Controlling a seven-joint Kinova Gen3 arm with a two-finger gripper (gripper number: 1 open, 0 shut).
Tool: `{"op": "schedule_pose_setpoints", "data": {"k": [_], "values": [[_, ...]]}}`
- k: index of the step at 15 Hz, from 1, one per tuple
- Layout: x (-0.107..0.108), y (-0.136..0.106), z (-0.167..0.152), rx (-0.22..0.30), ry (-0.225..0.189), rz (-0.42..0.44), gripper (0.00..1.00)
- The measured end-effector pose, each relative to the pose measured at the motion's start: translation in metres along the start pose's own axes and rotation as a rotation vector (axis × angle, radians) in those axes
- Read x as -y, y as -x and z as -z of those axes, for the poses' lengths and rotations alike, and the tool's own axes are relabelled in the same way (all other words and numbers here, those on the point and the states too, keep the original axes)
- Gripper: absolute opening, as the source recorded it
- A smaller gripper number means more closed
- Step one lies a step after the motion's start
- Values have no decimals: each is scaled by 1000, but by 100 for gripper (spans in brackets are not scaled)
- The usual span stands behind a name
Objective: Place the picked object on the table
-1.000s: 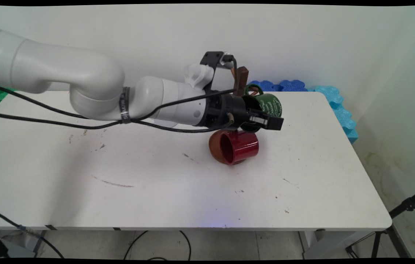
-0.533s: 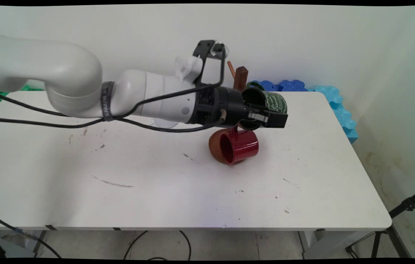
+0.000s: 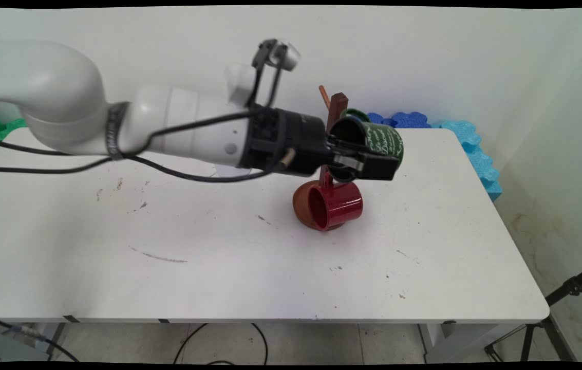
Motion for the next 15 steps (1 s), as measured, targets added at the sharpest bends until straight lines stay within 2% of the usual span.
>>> {"op": "schedule_pose_setpoints", "data": {"k": [2, 6, 12, 15], "values": [[-2, -5, 16, 9, 22, -20, 0], [5, -13, 52, 40, 39, -55, 0], [34, -25, 102, 127, 9, -85, 0], [50, -31, 127, 203, -8, -108, 0]]}}
